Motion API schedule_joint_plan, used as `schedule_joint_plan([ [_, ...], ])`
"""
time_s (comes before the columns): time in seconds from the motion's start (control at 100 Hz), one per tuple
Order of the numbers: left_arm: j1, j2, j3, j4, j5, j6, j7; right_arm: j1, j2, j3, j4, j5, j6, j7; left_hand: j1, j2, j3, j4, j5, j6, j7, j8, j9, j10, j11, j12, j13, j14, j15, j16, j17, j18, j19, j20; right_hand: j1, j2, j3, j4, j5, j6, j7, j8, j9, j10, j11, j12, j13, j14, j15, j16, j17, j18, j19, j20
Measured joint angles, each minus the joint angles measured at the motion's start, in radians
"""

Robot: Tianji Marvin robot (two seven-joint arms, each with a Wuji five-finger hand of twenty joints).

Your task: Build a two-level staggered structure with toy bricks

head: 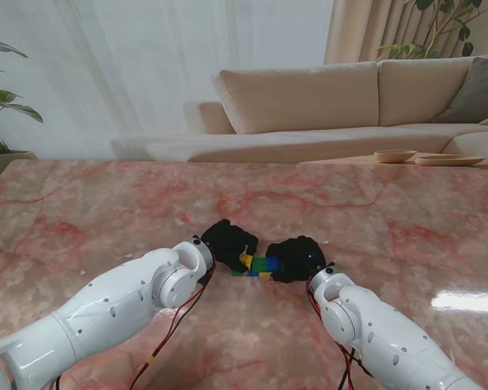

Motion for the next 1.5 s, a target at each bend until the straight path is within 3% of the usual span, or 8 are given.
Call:
schedule_joint_plan([
  [0.72, 0.035, 0.015, -0.042, -0.042, 0.01, -0.003, -0.017, 0.003, -0.002, -0.008, -0.001, 0.012, 0.016, 0.002, 0.0, 0.0, 0.0, 0.0, 0.0, 0.0, 0.0, 0.0, 0.0, 0.0, 0.008, -0.012, 0.0, 0.0, 0.0, 0.0, 0.0, 0.0, 0.0, 0.001, -0.005, -0.003, 0.0, 0.0, 0.006, 0.0, 0.0, 0.0, 0.0, 0.0, 0.018, 0.0, 0.0, 0.0, 0.0, 0.0, 0.0, 0.0, 0.0, 0.0],
  [1.5, 0.018, -0.007, -0.022, 0.027, -0.013, -0.021, 0.039, 0.011, -0.003, -0.016, 0.008, 0.02, 0.007, -0.002, -0.011, 0.0, 0.0, 0.0, 0.0, 0.0, 0.006, 0.018, 0.0, -0.002, 0.012, -0.018, 0.0, 0.0, 0.0, 0.001, 0.0, 0.0, 0.0, 0.011, -0.006, -0.004, 0.0, 0.0, 0.007, 0.0, 0.0, 0.0, 0.001, 0.005, 0.033, 0.01, 0.0, 0.0, 0.0, 0.0, 0.0, 0.0, 0.0, 0.0],
])
